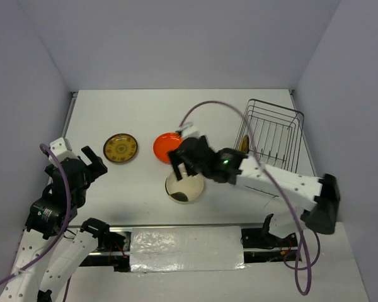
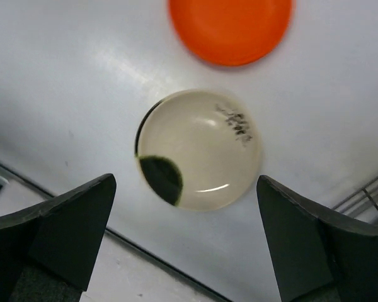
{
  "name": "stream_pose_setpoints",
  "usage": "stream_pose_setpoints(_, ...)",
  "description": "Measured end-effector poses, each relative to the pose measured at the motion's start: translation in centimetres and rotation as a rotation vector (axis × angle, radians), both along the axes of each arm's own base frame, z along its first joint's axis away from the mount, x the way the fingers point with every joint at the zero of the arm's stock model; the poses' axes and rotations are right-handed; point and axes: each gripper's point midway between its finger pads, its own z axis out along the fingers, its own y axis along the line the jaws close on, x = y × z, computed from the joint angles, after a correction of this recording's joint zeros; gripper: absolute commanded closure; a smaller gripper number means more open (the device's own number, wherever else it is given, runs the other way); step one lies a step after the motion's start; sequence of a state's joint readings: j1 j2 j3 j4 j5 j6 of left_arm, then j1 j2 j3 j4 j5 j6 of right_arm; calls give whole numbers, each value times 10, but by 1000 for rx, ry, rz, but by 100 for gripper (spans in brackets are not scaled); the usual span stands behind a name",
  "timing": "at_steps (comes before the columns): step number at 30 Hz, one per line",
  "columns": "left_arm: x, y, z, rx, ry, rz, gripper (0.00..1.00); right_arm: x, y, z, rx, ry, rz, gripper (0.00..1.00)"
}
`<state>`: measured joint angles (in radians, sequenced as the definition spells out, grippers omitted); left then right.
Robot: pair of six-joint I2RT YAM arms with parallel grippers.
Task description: Unload the plates from the dish rack
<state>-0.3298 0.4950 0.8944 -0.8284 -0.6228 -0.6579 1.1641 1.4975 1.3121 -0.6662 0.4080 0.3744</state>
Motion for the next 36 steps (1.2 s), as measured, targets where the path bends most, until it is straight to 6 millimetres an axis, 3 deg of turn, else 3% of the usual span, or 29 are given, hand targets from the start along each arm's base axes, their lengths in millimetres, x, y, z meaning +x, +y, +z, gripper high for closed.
stream_pose_setpoints(2,0,0,0,-1,-1,-2,0,24,-34,24,107,-19,-137,1)
stream_pose_setpoints(4,1,-2,1,-3,-3,-9,1,61,-94,47,217,-67,-348,3)
stream_pose_setpoints(7,3,-6,2,-9,-7,-31,0,94,-182,62,306,-139,-642,12)
stream_pose_setpoints(9,6,-8,1,-2,3,-47,1,101,-219,62,323,-159,-757,19)
stream_pose_setpoints(11,9,-11,-2,2,21,-60,0,108,-237,59,319,-164,-818,26)
stream_pose_setpoints(15,13,-16,-6,3,43,-79,0,120,-252,34,279,-111,-860,34)
stream_pose_setpoints(20,14,-18,-6,3,43,-92,0,124,-252,-20,216,9,-840,42)
stream_pose_setpoints(25,14,-19,-7,11,50,-104,1,125,-239,-55,200,95,-792,67)
stream_pose_setpoints(30,15,-20,-8,10,55,-109,0,125,-236,-55,221,93,-784,76)
stream_pose_setpoints(32,15,-21,-8,9,56,-111,0,124,-236,-46,245,72,-784,77)
stream_pose_setpoints(34,15,-21,-9,9,58,-113,1,122,-237,-30,275,33,-782,87)
stream_pose_setpoints(36,16,-22,-9,9,62,-114,1,119,-239,-12,307,-1,-780,90)
